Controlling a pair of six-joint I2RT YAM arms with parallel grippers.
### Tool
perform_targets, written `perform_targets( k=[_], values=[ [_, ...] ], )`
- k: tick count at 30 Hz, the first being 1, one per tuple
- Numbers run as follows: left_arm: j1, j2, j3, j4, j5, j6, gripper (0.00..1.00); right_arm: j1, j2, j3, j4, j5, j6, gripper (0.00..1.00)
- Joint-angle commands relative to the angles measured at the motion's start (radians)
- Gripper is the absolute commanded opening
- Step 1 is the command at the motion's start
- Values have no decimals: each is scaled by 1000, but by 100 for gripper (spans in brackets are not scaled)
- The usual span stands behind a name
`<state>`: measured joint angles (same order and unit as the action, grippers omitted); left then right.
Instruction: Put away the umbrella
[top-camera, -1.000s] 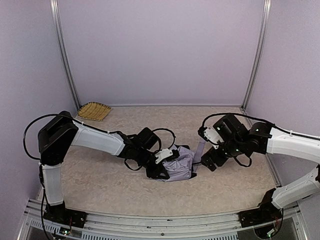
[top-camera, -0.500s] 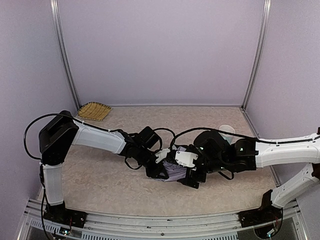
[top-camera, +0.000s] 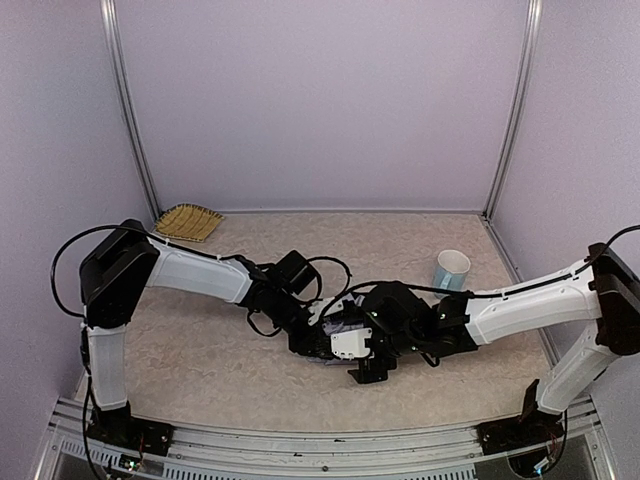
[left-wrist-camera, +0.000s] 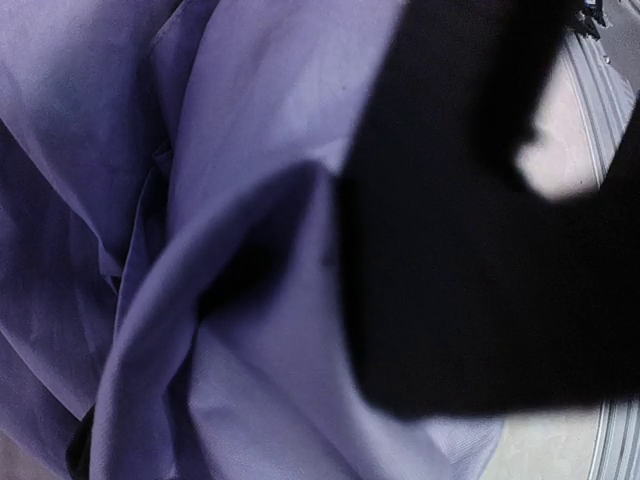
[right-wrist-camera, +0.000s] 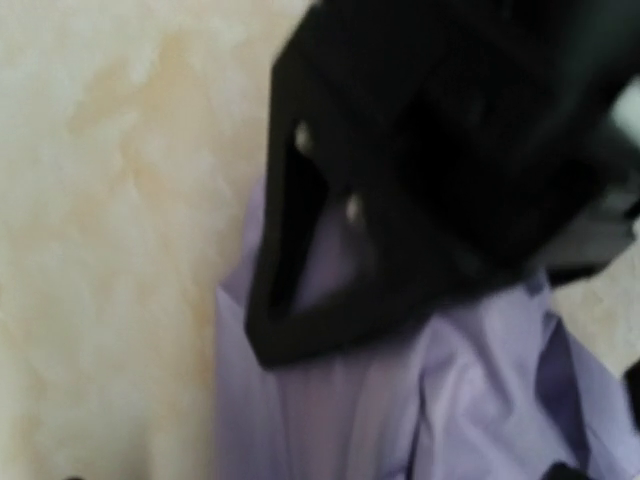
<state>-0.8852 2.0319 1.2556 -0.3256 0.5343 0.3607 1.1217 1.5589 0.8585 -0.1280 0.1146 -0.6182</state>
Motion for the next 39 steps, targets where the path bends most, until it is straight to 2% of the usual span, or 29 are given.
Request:
perform_targets(
  k=[1,5,12,14,16,17,19,21,23,27,31,35,37,39],
  values=[
    [3,101,-40,-241,44,19,12,-40,33,-45,97,61,-93,100],
    [2,121,-25,-257,88,34,12,-51,99,-39,87,66,-107,99],
    [2,134,-19,-303,178,99,13,-84,175,-8,83,67,-104,89],
    [3,138,-10,-312,195,118,15,-86,197,7,62,48,-96,75],
    [9,146,13,-326,209,132,17,-88,214,23,45,32,-85,48],
    [13,147,23,-322,212,132,21,-88,220,26,38,24,-81,39],
    [29,123,22,-269,212,106,37,-88,232,36,4,4,-70,30],
    [58,59,-17,-127,172,18,50,-87,246,51,-48,-21,-54,23],
    [96,-38,-96,65,137,-54,57,-88,261,67,-95,-41,-43,17],
    [143,-308,-334,473,32,-151,68,-122,291,148,-237,-198,12,11],
    [116,-534,-612,798,-102,-136,66,-197,342,262,-416,-421,84,10],
    [7,-697,-775,884,-254,13,64,-278,436,382,-566,-633,132,11],
    [-56,-700,-774,837,-357,125,64,-301,486,416,-617,-698,138,11],
    [-93,-638,-728,782,-434,218,66,-315,535,445,-671,-747,127,12]
  ],
)
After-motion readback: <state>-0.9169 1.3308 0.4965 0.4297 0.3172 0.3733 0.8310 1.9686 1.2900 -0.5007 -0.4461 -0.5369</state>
